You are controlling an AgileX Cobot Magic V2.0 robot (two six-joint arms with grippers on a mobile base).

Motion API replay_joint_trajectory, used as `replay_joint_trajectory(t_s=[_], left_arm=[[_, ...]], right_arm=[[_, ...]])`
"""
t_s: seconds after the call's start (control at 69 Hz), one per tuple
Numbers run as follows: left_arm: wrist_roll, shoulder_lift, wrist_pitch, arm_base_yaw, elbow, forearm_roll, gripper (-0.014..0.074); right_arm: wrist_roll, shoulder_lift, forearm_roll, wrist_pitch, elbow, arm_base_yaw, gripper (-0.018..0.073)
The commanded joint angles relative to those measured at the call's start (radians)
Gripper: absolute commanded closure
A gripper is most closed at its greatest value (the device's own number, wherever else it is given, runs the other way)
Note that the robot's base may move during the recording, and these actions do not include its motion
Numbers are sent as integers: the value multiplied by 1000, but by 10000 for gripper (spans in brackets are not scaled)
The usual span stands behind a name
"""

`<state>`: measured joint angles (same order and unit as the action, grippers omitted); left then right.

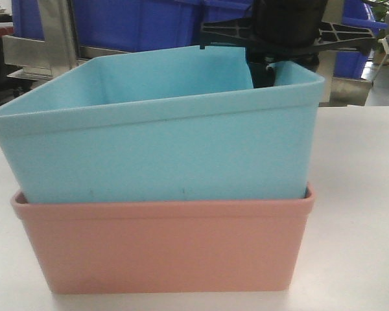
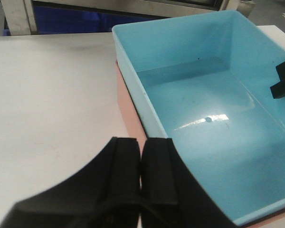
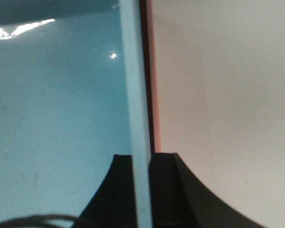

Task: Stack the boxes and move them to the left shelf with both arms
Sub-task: 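Lower the light-blue bin into the pink bin and open the right gripper, then lower both grippers into the light-blue bin and pinch its side walls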

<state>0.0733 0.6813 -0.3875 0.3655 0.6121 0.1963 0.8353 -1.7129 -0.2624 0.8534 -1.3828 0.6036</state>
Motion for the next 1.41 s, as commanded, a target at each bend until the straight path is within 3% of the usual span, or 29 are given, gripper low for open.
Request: replay_joint_trajectory(t_s=[0.0,0.101,0.319,0.391,0.493,0.652,0.754,0.899,1.058,1.391], left_arm=[[-1,-5,79,8,29,14,611],[-1,-5,79,8,29,17,611],[-1,-5,75,8,34,25,594],[-1,-5,60,8,51,30,554],[-1,20,18,8,97,37,429],[-1,123,-105,8,218,64,156],[-1,229,-172,8,296,111,63],[-1,378,-240,8,395,138,49],[-1,535,-239,8,453,142,49],[-1,795,-188,8,478,213,57]], right_arm=[[-1,55,-25,-41,-32,0,424],[-1,55,-25,-1,-32,0,366],[-2,57,-24,86,-64,0,-9],[-37,59,-22,120,-88,0,-62],[-131,59,0,174,-131,0,-66],[-223,59,38,220,-167,0,-66],[-245,56,68,226,-167,-12,-66],[-284,46,123,215,-166,-51,-66],[-344,13,180,188,-165,-87,-66],[-408,-133,184,97,-163,-87,-66]])
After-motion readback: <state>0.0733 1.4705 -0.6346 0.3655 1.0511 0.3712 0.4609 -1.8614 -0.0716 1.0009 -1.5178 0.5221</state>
